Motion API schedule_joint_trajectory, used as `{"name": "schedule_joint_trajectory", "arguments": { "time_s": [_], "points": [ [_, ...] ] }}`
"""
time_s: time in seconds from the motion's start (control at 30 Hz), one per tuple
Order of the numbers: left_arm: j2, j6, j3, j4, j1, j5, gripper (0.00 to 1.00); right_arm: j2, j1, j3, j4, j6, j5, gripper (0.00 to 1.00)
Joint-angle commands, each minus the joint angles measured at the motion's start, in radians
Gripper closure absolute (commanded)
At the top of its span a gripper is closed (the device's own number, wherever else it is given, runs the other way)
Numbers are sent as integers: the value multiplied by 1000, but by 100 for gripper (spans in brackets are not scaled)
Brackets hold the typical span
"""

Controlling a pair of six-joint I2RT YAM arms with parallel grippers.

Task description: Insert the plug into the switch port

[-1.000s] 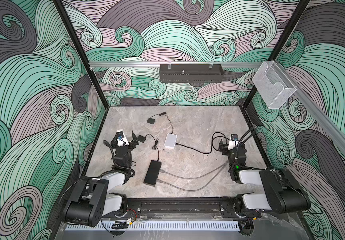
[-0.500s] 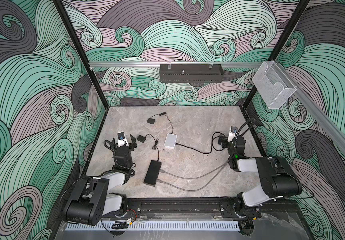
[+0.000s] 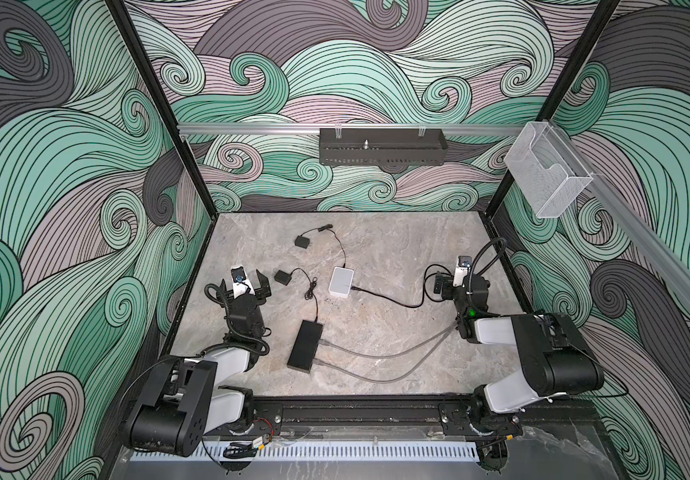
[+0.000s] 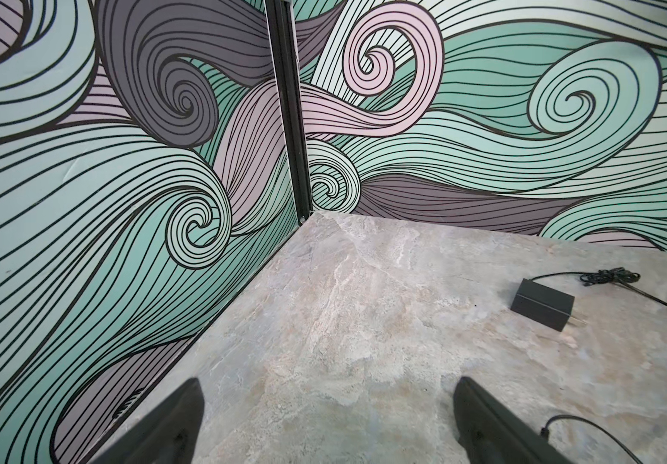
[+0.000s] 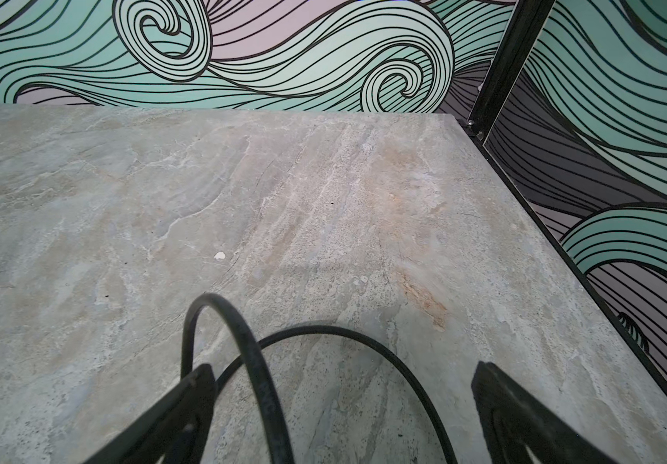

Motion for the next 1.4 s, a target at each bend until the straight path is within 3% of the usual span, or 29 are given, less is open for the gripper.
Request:
{"name": "schedule_joint_trajectory", "arguments": {
  "time_s": [0.0,0.13,0.23,0.3,0.33,0.4,0.47,0.53,0.63,0.83,0.87,0.9,0.97,1.03,1.1,1.17,1.37],
  "points": [
    [-27,-2,9,-11,9,20,1,-9,0,-3,8,12,-9,0],
    [-25,-42,35,-146,9,16,2,-8,0,-1,5,12,-8,0],
    [174,-71,1,74,33,-13,2,-8,0,-1,7,12,-8,0],
    [305,-15,6,248,35,-4,2,-8,-1,-1,6,12,-9,0],
    [321,2,21,254,34,15,2,-10,0,-1,5,12,-9,0],
    [266,-21,75,78,41,63,2,-10,-1,-1,5,13,-9,1],
    [264,-85,234,-298,105,216,2,-8,-1,-1,6,13,-10,0],
    [296,-88,226,-250,178,354,1,-8,1,-1,7,13,-10,0],
    [285,-112,267,-359,177,331,1,-7,-1,-1,4,12,-9,0],
    [283,-103,256,-330,174,335,1,-7,0,1,2,13,-9,0],
    [281,-78,262,-344,175,401,1,-10,0,-3,7,10,-14,0],
    [286,-8,266,-339,174,534,1,-16,0,-16,24,-41,-123,0],
    [260,22,223,-295,174,599,1,-31,-1,-80,112,-76,-224,0],
    [291,16,244,-306,177,592,1,0,-4,-57,128,-58,-207,1],
    [293,-56,289,-386,224,601,2,-8,-43,40,-84,17,-168,1],
    [298,-50,286,-369,222,596,1,11,-60,18,-3,22,-183,1],
    [290,-44,283,-369,221,600,1,-11,-47,21,-41,10,-170,1]
  ]
}}
